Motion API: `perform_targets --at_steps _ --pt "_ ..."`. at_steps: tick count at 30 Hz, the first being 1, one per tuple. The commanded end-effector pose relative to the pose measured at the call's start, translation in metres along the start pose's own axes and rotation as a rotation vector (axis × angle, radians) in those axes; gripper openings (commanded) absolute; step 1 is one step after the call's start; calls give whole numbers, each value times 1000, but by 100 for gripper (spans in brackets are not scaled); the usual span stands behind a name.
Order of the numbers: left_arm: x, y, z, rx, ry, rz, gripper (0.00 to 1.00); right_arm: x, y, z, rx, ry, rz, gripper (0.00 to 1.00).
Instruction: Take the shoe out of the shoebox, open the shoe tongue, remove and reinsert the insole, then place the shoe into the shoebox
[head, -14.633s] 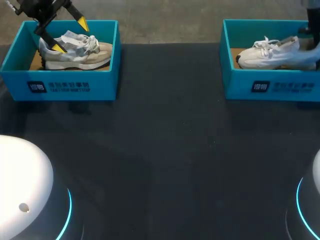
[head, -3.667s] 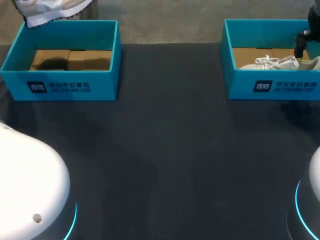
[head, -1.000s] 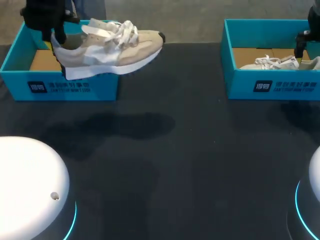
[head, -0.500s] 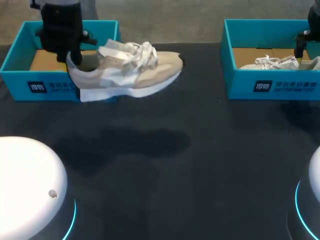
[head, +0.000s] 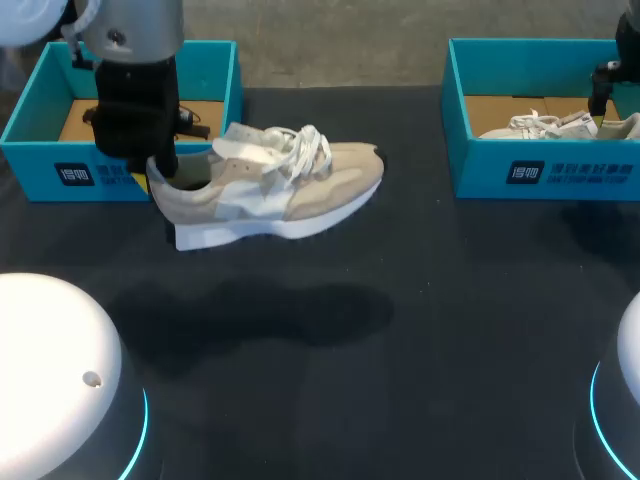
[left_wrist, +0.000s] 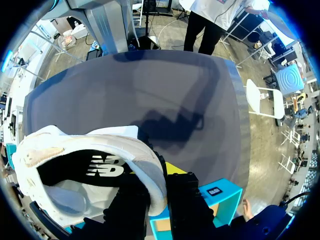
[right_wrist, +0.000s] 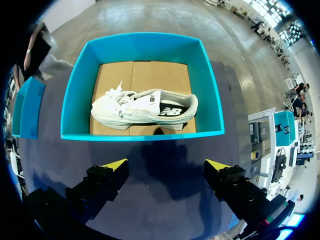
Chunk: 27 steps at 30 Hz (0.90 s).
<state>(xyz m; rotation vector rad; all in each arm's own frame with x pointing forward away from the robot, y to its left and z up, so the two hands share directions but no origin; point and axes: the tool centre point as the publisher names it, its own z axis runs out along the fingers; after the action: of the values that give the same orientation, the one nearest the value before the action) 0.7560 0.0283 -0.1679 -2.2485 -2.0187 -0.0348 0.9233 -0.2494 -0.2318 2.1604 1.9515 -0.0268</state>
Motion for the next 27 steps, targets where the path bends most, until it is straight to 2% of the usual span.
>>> perform_targets --at_steps 1,12,20,27 --pt "-2 -6 7 -24 -9 3 0 0 0 0 -1 1 1 100" --pt "-13 -3 21 -45 -17 35 0 0 0 0 -1 1 1 100" --pt "-27 11 54 -70 -17 58 0 0 0 0 -1 1 1 100" --pt "-36 25 87 -52 9 42 0 0 0 0 -1 1 1 100"
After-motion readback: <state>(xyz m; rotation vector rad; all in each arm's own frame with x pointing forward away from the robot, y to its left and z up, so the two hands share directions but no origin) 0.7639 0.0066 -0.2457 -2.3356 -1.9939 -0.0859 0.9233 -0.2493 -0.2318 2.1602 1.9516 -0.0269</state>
